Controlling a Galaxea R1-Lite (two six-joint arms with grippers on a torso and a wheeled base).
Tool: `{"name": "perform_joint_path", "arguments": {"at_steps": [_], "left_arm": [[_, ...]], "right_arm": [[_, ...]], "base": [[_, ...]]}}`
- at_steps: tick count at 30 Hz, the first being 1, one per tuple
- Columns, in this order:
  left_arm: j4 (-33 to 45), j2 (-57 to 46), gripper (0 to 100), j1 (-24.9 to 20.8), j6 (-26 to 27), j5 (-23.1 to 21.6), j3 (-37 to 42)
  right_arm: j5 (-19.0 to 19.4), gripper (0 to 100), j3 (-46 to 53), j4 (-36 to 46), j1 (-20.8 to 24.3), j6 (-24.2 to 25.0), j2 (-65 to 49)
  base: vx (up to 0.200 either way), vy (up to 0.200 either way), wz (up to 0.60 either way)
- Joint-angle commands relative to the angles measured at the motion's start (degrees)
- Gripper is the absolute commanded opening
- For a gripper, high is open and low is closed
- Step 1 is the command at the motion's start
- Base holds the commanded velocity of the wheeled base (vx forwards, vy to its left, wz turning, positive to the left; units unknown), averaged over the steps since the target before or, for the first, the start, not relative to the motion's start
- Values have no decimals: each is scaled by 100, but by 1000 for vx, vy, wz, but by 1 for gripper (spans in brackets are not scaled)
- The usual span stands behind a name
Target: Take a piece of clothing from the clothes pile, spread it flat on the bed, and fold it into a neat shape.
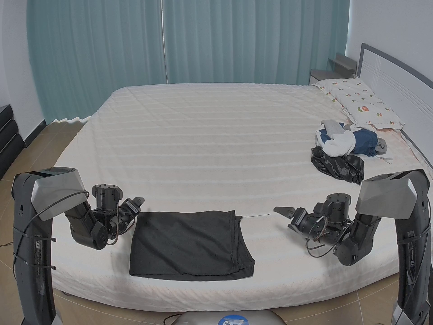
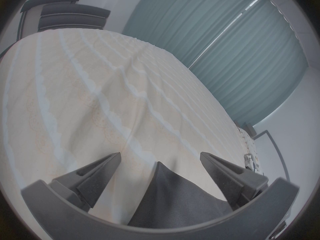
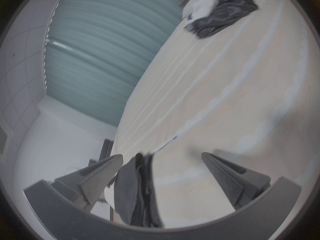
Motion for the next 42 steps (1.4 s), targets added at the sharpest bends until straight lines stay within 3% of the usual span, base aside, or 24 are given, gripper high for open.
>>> {"name": "perform_joint_path", "arguments": {"at_steps": [1,7,10,12,15,32,33,42], "left_arm": [[-8,-184,100,129,-304,-208,158],[-17,-193,100,147,-321,-269,158],[-17,-193,100,147,-321,-278,193],[-17,-193,100,147,-321,-278,193],[-17,-184,100,147,-313,-278,184],[-17,-184,100,138,-313,-269,184],[-17,-175,100,138,-313,-269,175],[-17,-175,100,138,-313,-269,166]], "right_arm": [[1,100,-111,291,836,-294,-336],[-60,100,-1263,1627,1152,-479,-266],[-306,100,-1825,2233,1319,-575,-143],[-693,100,-2599,2743,1539,-619,147],[-842,100,-3196,3050,1644,-628,463],[-1176,100,-4207,3156,1662,-813,1281],[-1185,0,-4269,3156,1662,-830,1307],[-1458,0,-4418,3156,1521,-883,1351]], "base": [[0,0,0],[0,0,0],[0,0,0],[0,0,0],[0,0,0],[0,0,0],[0,0,0],[0,0,0]]}}
